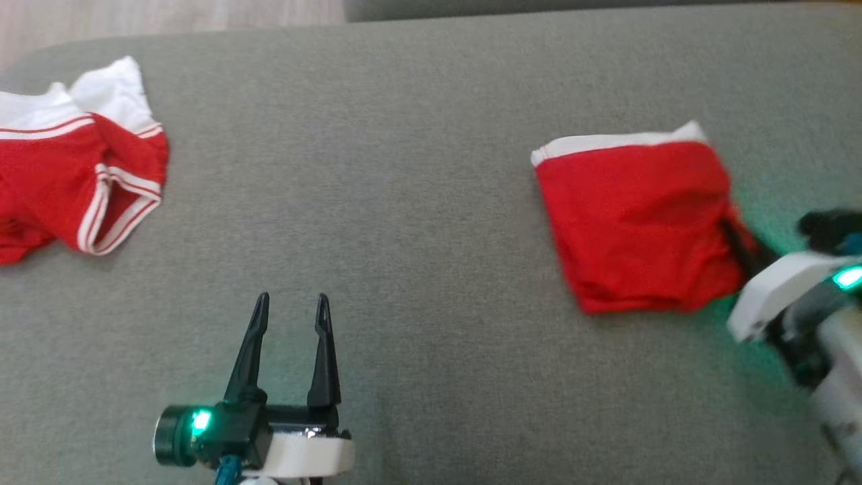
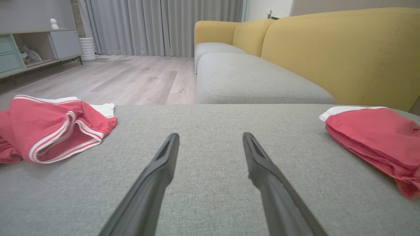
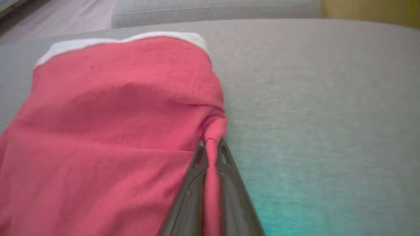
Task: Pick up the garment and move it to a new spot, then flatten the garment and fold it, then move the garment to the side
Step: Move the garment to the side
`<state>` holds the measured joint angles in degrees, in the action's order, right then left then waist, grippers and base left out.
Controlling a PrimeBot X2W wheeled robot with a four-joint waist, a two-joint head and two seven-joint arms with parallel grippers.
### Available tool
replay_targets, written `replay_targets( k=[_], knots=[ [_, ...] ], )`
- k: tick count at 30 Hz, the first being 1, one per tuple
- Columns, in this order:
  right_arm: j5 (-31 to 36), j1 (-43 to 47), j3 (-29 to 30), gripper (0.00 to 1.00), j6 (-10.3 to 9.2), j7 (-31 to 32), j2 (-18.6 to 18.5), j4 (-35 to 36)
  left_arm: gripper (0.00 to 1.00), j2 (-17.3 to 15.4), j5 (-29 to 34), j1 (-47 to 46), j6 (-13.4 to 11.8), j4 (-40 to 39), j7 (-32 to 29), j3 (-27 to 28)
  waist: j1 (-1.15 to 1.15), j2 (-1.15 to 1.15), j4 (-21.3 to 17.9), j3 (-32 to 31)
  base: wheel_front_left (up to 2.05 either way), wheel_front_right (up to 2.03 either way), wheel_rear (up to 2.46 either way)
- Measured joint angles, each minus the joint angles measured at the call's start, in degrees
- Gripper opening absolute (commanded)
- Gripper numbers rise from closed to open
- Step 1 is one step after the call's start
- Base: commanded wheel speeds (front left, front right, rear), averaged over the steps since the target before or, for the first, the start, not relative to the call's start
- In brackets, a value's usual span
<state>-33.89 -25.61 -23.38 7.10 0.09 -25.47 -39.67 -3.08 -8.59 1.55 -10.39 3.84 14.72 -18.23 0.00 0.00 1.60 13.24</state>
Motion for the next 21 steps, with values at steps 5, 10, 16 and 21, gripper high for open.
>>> replay_targets(
  k=[5, 10, 16, 21],
  knots=[
    [0.1, -5.3, 1.4, 0.00, 0.00, -0.8, -6.5, -0.9, 1.00, 0.0, 0.0, -2.3, 0.4, -0.3, 0.0, -0.5, 0.01, 0.00, -1.9, 2.9, 0.00, 0.00, 0.00],
    [0.4, -8.7, 3.6, 0.00, 0.00, -0.7, -12.8, -1.9, 1.00, 0.0, 1.2, -6.2, 0.7, -1.2, 0.0, -0.6, 0.01, 0.00, -3.9, 6.8, 0.00, 0.00, 0.00],
    [1.4, -10.7, 6.7, 0.00, 0.00, -0.3, -19.0, -2.8, 1.00, 0.1, 1.9, -10.8, 1.3, -1.9, 0.0, -0.5, 0.01, 0.00, -5.9, 12.4, 0.00, 0.00, 0.00],
    [3.8, -12.9, 10.7, 0.00, 0.00, -1.1, -22.6, -4.8, 1.00, 0.1, 1.9, -14.1, 1.4, -2.2, 0.0, -0.8, 0.01, 0.00, -6.9, 17.1, 0.00, 0.00, 0.00]
  ],
)
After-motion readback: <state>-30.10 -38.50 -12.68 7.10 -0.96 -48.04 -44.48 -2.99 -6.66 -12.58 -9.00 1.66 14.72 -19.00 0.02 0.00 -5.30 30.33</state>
